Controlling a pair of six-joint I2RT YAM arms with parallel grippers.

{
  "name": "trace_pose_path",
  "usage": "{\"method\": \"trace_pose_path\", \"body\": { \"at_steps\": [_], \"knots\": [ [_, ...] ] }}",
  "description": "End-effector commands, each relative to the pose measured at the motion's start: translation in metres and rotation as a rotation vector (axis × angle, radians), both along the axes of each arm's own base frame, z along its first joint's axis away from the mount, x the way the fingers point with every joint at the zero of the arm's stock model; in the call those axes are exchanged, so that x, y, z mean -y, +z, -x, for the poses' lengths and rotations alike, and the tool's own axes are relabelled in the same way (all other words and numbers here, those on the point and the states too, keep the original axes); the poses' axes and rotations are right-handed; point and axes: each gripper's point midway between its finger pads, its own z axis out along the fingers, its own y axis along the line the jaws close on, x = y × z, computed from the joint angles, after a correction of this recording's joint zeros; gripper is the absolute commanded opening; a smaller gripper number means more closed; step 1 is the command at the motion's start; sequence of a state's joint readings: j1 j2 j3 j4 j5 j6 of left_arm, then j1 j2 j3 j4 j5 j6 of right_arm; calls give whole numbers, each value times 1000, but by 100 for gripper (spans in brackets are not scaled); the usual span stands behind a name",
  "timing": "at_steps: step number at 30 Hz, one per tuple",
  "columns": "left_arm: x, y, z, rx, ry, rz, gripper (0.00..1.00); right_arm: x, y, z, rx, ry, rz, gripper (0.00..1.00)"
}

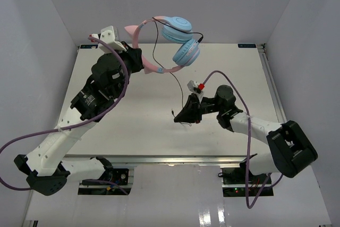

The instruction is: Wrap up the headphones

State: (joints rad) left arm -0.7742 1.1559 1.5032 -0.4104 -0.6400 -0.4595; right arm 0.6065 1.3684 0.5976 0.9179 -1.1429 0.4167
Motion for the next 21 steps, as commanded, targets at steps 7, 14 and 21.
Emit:
{"method": "trace_pose_path", "body": {
  "at_steps": [7, 14, 21],
  "knots": [
    [-13, 25, -15, 72, 101, 35, 0, -6, -28, 0, 287, -38, 215, 8],
    [-28, -13, -49, 1, 185, -65, 0, 11, -16, -26, 536, -177, 380, 8],
    [-55, -81, -72, -134, 210, -98, 0, 40, -1, -60, 781, -345, 532, 8]
  ]
}}
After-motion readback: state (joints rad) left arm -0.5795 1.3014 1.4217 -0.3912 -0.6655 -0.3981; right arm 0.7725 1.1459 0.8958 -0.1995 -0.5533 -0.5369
